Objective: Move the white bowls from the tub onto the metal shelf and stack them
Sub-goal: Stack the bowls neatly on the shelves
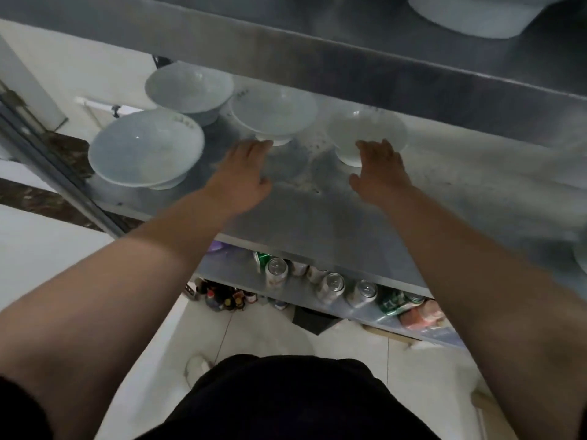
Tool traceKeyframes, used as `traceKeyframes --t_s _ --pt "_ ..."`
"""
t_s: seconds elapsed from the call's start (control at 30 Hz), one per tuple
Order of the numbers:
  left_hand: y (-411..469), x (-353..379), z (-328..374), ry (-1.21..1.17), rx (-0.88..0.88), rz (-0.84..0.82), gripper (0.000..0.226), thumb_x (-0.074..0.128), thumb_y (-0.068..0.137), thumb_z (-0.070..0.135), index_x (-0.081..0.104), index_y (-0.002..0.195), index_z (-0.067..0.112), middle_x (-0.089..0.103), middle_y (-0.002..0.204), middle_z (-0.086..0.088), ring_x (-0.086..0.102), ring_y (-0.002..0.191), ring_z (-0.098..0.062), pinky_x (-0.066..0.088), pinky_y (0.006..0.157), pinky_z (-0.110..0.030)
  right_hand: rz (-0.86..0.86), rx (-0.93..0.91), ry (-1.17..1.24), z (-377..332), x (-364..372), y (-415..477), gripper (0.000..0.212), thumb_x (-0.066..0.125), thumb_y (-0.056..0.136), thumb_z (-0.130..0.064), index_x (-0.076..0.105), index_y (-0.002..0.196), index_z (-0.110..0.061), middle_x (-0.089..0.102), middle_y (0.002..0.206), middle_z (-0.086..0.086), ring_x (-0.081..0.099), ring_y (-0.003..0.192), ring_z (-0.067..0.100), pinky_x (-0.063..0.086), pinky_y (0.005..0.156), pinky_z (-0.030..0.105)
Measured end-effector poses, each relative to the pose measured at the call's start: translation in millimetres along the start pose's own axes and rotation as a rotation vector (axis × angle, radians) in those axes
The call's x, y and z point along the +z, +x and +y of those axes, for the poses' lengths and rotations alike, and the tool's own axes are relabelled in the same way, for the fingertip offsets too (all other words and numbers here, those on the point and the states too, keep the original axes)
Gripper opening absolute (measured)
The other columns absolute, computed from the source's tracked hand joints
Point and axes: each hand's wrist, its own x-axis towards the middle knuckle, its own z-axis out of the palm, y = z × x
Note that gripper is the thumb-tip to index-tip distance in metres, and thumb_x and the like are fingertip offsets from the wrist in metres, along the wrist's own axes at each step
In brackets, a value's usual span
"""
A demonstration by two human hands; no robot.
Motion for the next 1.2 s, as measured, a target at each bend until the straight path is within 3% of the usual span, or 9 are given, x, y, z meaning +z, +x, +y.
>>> traceKeyframes --t_s 0.13,0.27,0.4,0.6,0.77,0.9,1.0,1.1,1.2 --pt "63 18 -13 0.211 0.061 -0.098 0.075 0.052 0.084 0.01 0.022 0.153 0.006 0.032 0.152 -0.022 0.021 0.144 -0.043 0.014 0.12 -0.051 0.036 -0.02 -0.189 2 5 15 0.051 0.061 0.092 -0.032 0.045 0.138 -0.02 0.054 0.13 0.015 0.049 0.122 0.037 0.039 0.105 0.048" --pt "95 19 -20 0.456 0.011 -0.163 0.054 0.051 0.086 0.007 0.042 0.139 0.009 0.049 0.132 -0.021 0.045 0.126 -0.043 0.025 0.114 -0.057 0.02 -0.014 -0.248 12 5 12 0.032 0.045 0.101 -0.028 0.059 0.13 -0.026 0.052 0.126 0.013 0.05 0.119 0.035 0.043 0.096 0.043" --pt "100 14 -21 0.5 0.12 -0.181 0.04 0.053 0.086 0.002 0.058 0.125 0.008 0.05 0.113 -0.022 0.056 0.103 -0.044 0.047 0.09 -0.051 0.064 -0.029 -0.168 31 16 -35 0.028 0.046 0.101 -0.022 0.061 0.125 -0.018 0.05 0.121 0.016 0.049 0.118 0.035 0.05 0.087 0.047" --pt "44 25 15 0.385 0.32 -0.231 0.026 0.049 0.09 0.007 0.051 0.117 0.008 0.064 0.095 -0.017 0.065 0.08 -0.038 0.049 0.063 -0.042 0.178 -0.043 -0.122 74 27 -121 0.023 0.066 0.078 0.002 0.069 0.099 -0.008 0.069 0.093 0.016 0.062 0.093 0.04 0.052 0.081 0.043" --pt "-11 38 66 0.399 0.496 -0.186 0.034 0.07 0.065 -0.001 0.06 0.097 0.005 0.064 0.071 -0.014 0.062 0.057 -0.033 0.037 0.044 -0.033 0.298 -0.072 -0.135 110 32 -187 0.032 0.073 0.066 0.007 0.071 0.094 -0.009 0.071 0.093 0.014 0.065 0.091 0.037 0.053 0.089 0.048" --pt "-28 50 107 0.35 0.535 -0.131 0.039 0.076 0.053 -0.004 0.06 0.089 0.002 0.059 0.064 -0.013 0.055 0.05 -0.031 0.026 0.044 -0.026 0.32 -0.061 -0.134 143 26 -219 0.039 0.078 0.062 0.009 0.073 0.096 -0.008 0.072 0.094 0.013 0.066 0.092 0.037 0.052 0.09 0.049" --pt "-36 55 139 0.389 0.49 -0.155 0.038 0.076 0.057 -0.004 0.057 0.089 0.005 0.059 0.067 -0.01 0.055 0.054 -0.03 0.031 0.042 -0.028 0.334 -0.069 -0.153 175 27 -229 0.04 0.078 0.061 0.009 0.072 0.096 -0.009 0.072 0.093 0.013 0.067 0.092 0.035 0.051 0.093 0.048" --pt "-40 68 167 0.338 0.442 -0.178 0.049 0.072 0.056 -0.011 0.056 0.1 0.004 0.062 0.082 -0.011 0.059 0.069 -0.032 0.038 0.05 -0.033 0.326 -0.074 -0.15 212 28 -230 0.041 0.077 0.063 0.008 0.071 0.099 -0.011 0.072 0.095 0.012 0.068 0.096 0.033 0.043 0.104 0.049" --pt "-40 80 200 0.357 0.473 -0.132 0.044 0.075 0.051 -0.011 0.06 0.09 0.003 0.06 0.067 -0.011 0.056 0.054 -0.03 0.041 0.042 -0.031 0.339 -0.086 -0.136 242 28 -228 0.038 0.076 0.064 0.008 0.071 0.097 -0.01 0.071 0.091 0.013 0.068 0.093 0.033 0.043 0.103 0.05"
